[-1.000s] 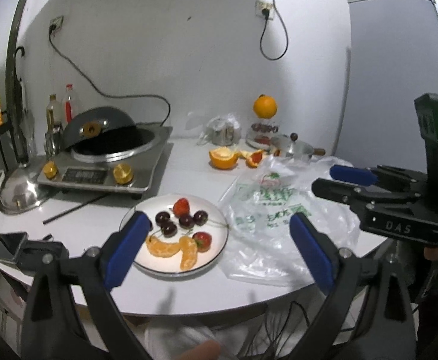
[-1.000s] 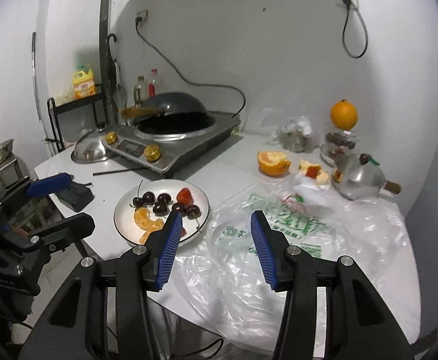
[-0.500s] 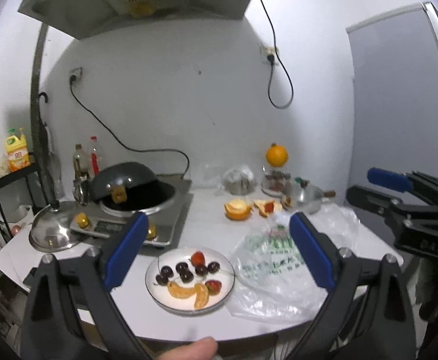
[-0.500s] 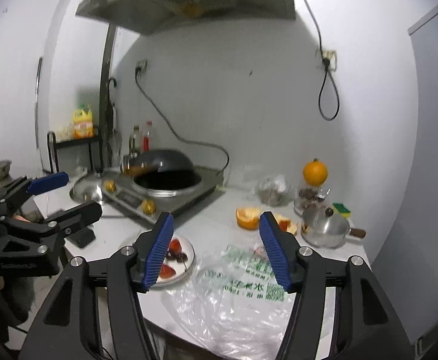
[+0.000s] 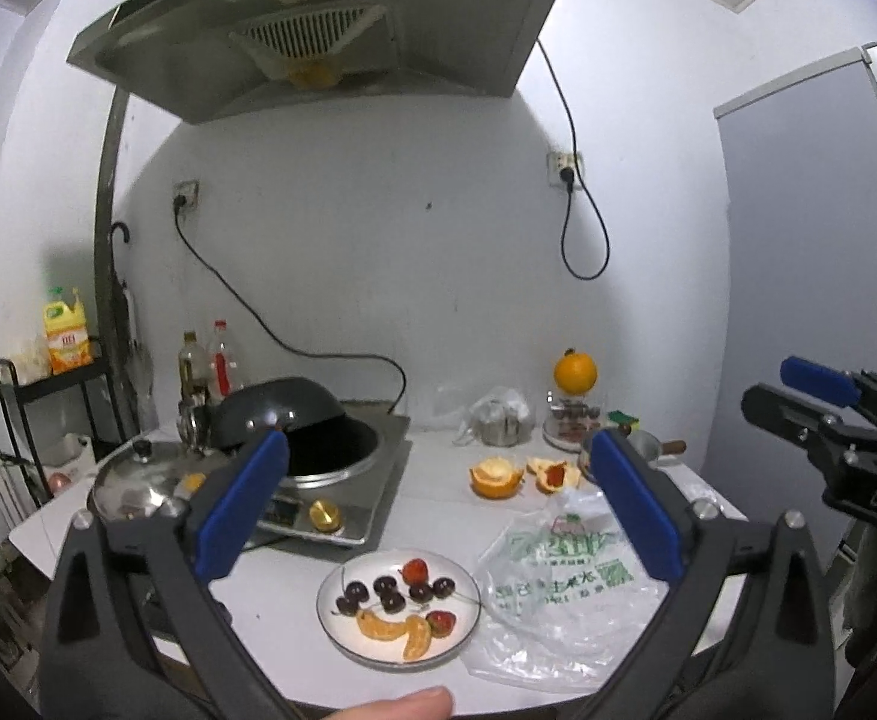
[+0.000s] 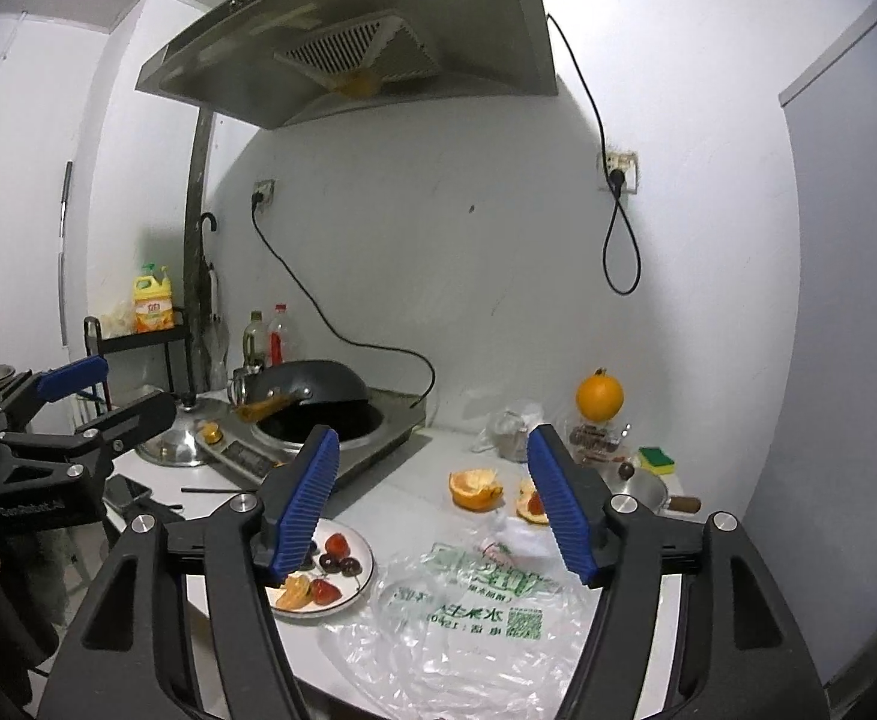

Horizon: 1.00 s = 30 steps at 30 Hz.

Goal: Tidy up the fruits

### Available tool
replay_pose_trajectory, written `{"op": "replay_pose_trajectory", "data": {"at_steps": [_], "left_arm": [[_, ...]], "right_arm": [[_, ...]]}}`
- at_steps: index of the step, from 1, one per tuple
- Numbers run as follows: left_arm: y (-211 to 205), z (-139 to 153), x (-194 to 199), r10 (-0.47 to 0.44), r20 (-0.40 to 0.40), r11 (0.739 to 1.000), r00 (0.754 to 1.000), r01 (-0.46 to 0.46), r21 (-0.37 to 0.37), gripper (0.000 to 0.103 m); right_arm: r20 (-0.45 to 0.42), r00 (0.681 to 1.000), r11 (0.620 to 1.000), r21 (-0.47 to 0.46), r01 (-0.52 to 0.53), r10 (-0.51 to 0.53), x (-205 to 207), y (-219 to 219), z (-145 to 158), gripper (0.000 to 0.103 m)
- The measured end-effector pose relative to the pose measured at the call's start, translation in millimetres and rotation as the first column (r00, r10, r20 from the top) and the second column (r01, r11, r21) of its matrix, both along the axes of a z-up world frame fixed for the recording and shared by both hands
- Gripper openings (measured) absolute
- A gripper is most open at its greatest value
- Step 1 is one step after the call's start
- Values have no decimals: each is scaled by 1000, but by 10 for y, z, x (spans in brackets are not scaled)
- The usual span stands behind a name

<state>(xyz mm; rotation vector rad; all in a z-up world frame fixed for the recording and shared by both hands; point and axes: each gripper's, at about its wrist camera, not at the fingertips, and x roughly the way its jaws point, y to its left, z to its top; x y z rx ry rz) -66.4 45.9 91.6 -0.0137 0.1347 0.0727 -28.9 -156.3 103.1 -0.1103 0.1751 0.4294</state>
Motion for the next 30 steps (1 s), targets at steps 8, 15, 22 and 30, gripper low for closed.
{"op": "replay_pose_trajectory", "data": {"at_steps": [8,15,22,30], "left_arm": [[-23,143,-87,2,37,1000,999,-2,15,102],[-22,177,-88,-8,46,1000,999,8,12,102],[-25,156,-82,-14,44,1000,999,13,12,102],[-7,127,-51,-13,34,1000,999,13,0,102]], "right_arm": [[20,1000,1000,5,3,-3,-41,-58,63,70],[17,1000,1000,6,3,-3,-77,-53,44,70],[7,1000,1000,2,3,-3,-47,-71,44,70],[2,1000,1000,0,4,-4,-12,-71,57,70]]}}
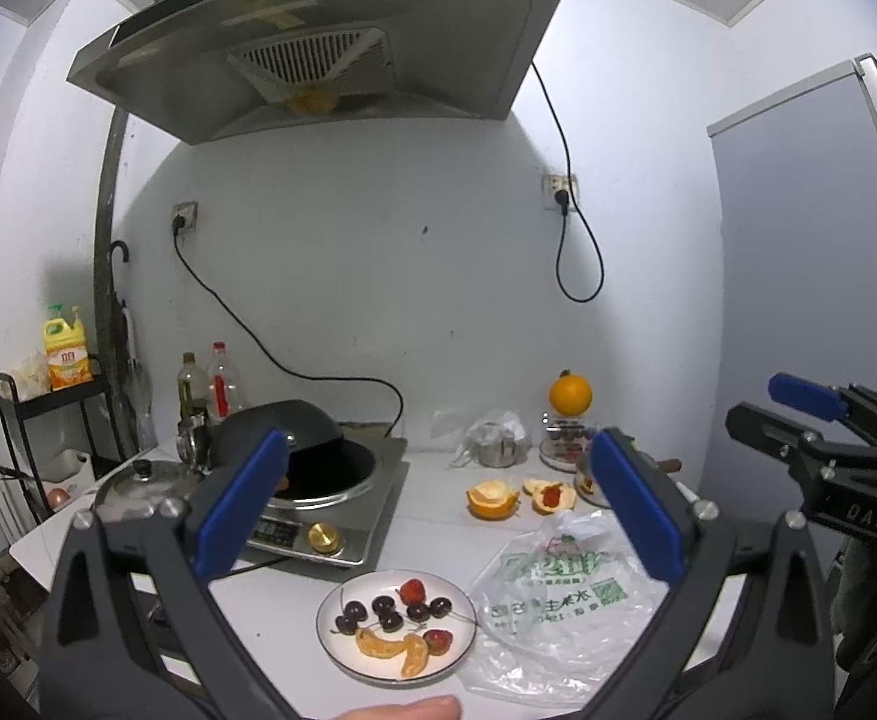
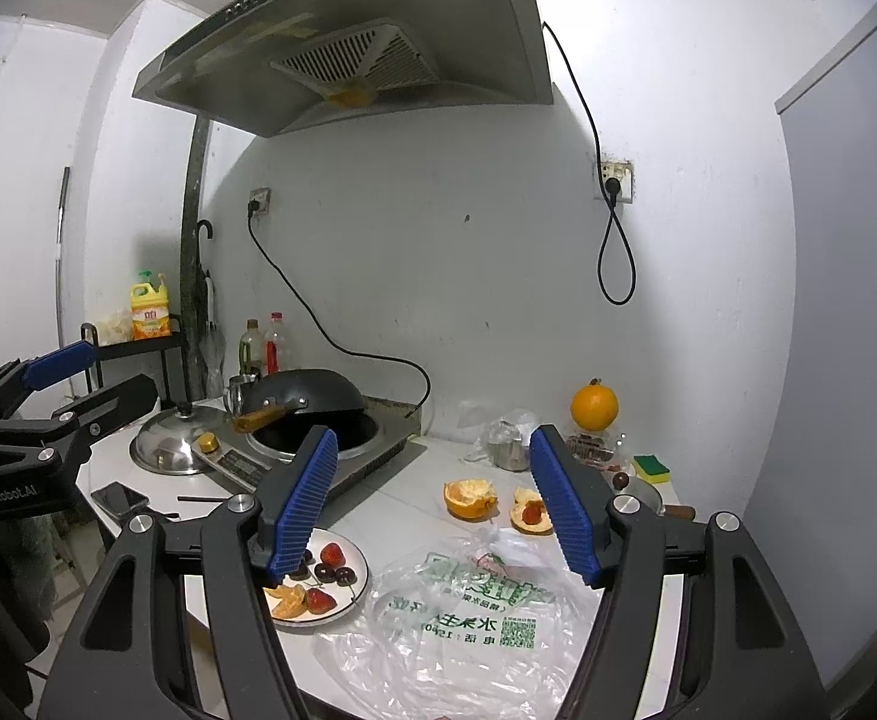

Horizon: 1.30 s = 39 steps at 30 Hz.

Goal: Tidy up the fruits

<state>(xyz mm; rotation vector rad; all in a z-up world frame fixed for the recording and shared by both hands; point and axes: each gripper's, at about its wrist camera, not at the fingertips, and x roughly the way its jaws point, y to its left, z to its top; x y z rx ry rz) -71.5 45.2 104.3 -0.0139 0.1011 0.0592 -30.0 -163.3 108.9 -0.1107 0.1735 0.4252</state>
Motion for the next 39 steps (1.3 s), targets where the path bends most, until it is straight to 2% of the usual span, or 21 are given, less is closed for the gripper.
{"op": "replay_pose_trajectory", "data": {"at_steps": [39], "left_arm": [[-54,-16,75,-26,-15,1000,1000,26,-12,102]], "right_arm": [[-22,1000,1000,2,16,-16,65,27,-73,70]]}}
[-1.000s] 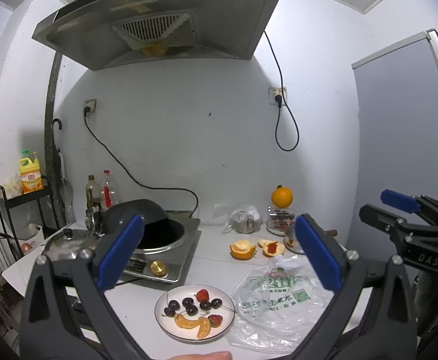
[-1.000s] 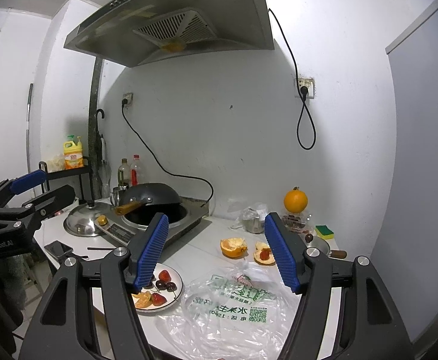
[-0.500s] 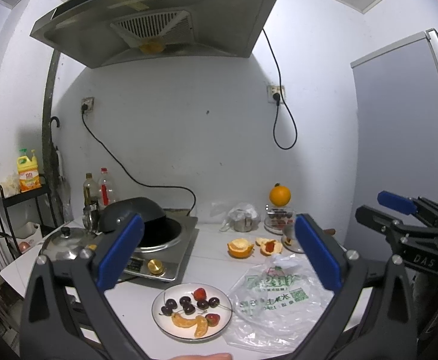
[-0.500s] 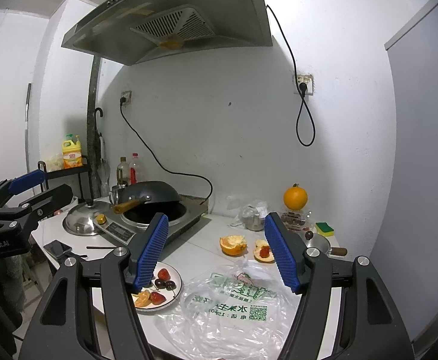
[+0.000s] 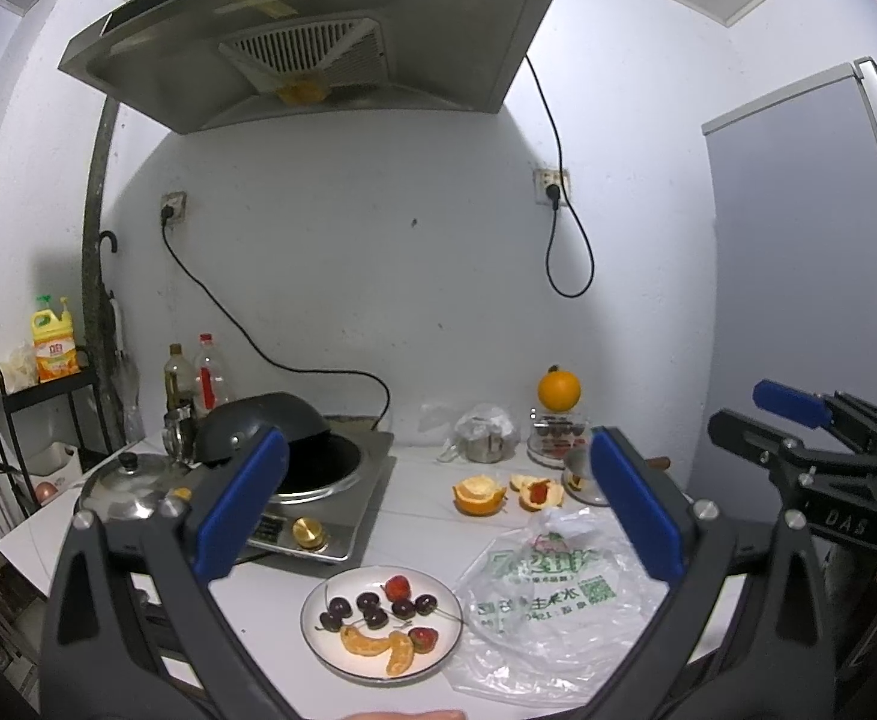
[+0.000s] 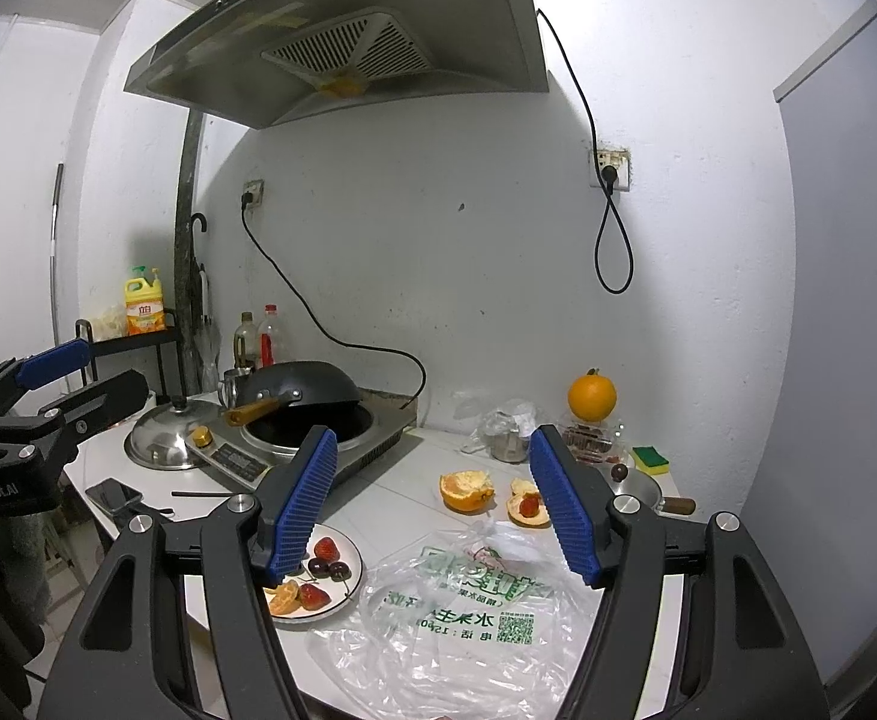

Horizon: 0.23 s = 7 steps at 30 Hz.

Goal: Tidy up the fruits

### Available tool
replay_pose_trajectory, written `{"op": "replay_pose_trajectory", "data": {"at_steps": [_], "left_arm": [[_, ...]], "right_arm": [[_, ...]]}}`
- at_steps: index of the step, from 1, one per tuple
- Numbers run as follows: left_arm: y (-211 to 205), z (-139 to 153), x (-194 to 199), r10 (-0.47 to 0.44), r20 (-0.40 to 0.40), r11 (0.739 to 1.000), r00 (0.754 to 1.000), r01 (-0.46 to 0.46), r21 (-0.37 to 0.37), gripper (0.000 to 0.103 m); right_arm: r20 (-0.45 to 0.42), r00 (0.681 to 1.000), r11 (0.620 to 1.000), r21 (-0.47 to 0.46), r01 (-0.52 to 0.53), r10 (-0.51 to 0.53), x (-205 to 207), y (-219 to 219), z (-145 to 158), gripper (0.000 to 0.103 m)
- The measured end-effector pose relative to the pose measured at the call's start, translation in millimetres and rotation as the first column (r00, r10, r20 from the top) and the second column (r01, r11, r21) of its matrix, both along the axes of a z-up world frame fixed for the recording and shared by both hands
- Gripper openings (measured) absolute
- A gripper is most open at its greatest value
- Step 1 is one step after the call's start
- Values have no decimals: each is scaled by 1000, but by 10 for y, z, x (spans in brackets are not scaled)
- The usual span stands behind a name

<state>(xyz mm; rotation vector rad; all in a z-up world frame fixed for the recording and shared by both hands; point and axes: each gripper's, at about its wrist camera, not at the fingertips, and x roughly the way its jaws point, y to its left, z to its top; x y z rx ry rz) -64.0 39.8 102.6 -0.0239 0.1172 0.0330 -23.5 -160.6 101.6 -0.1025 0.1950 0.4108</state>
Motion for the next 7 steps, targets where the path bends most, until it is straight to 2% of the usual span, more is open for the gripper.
{"op": "replay_pose_trajectory", "data": {"at_steps": [7], "left_arm": [[-50,-36,19,-18,-3,1000,1000,18,6,102]], "right_arm": [[-7,1000,1000,0,0,0,17,-6,-10,70]]}}
